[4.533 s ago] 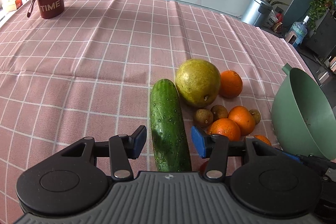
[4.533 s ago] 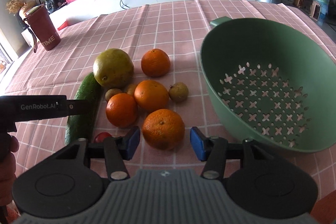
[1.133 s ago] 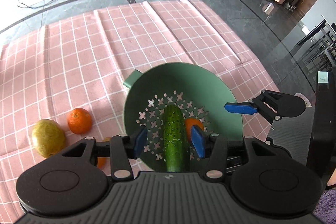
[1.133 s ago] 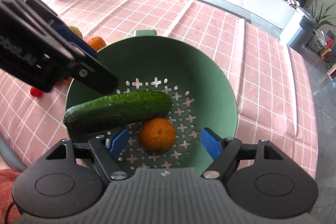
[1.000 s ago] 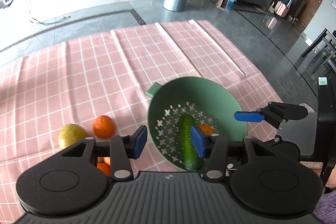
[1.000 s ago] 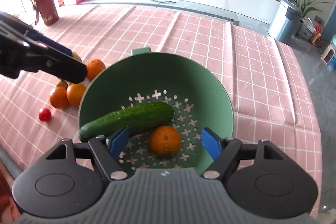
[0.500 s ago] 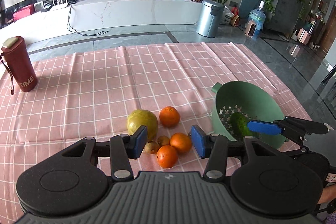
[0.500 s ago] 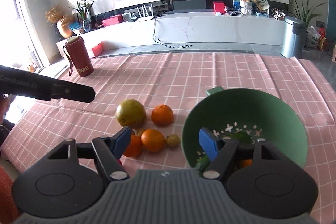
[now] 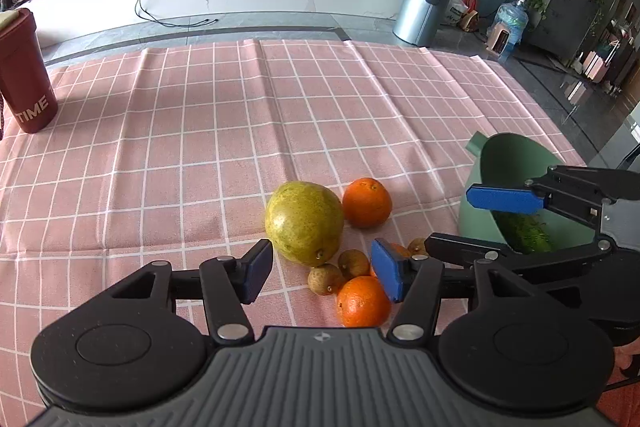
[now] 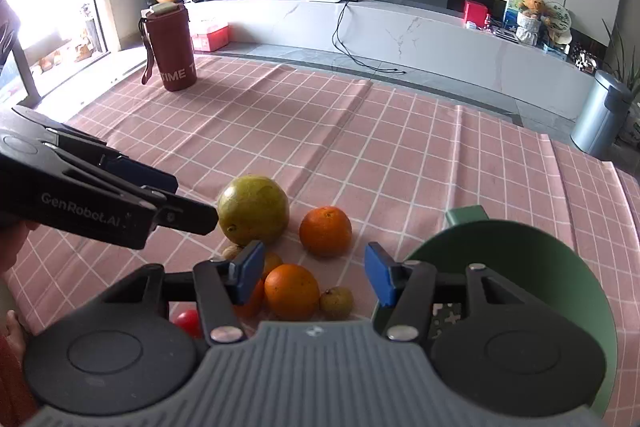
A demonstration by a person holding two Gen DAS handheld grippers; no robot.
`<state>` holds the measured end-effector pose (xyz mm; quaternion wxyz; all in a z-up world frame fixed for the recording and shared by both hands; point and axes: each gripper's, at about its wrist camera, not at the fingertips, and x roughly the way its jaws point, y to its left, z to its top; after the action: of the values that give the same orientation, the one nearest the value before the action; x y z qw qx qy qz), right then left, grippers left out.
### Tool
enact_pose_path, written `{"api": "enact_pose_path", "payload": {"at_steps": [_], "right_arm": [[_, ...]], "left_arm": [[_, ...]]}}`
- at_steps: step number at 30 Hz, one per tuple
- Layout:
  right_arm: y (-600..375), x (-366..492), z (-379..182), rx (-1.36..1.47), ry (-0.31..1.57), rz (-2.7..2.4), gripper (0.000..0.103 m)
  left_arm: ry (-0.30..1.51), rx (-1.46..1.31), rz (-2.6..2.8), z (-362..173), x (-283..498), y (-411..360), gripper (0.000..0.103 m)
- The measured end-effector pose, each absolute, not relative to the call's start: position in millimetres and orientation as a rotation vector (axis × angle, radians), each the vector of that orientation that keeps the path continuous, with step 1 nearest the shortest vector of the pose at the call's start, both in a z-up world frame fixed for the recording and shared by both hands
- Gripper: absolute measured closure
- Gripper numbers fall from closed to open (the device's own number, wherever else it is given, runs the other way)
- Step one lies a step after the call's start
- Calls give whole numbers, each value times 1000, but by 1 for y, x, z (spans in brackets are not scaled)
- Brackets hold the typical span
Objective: Organize fruits
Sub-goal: 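Grasp the yellow-green pear with the left tool while the right tool grasps an orange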
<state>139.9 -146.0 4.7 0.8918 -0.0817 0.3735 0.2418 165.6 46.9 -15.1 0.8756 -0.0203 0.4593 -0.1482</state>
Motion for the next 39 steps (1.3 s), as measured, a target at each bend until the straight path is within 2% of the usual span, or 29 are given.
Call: {"api": "enact_pose_path", "payload": {"at_steps": [5,10,27,32,39], "right_arm": [[-129,172,-11,-272,845,581,55],[-118,196,-25,-379,900,631,55],[-95,239,-49,-451,1031,668,55],[-94,245,-56,-445,1058,664,56],[-94,243,-59,-434,1061,653,60]], "left_arm": [[992,-91,-315,-30,185,52,28],[1033,-121,-323,-40,204,54,28],[1123,-154,-334,-59,228,53,28],[1123,-184,-339,-60,227,55,32],[1126,-185,-315,-58,226,52,32]]}}
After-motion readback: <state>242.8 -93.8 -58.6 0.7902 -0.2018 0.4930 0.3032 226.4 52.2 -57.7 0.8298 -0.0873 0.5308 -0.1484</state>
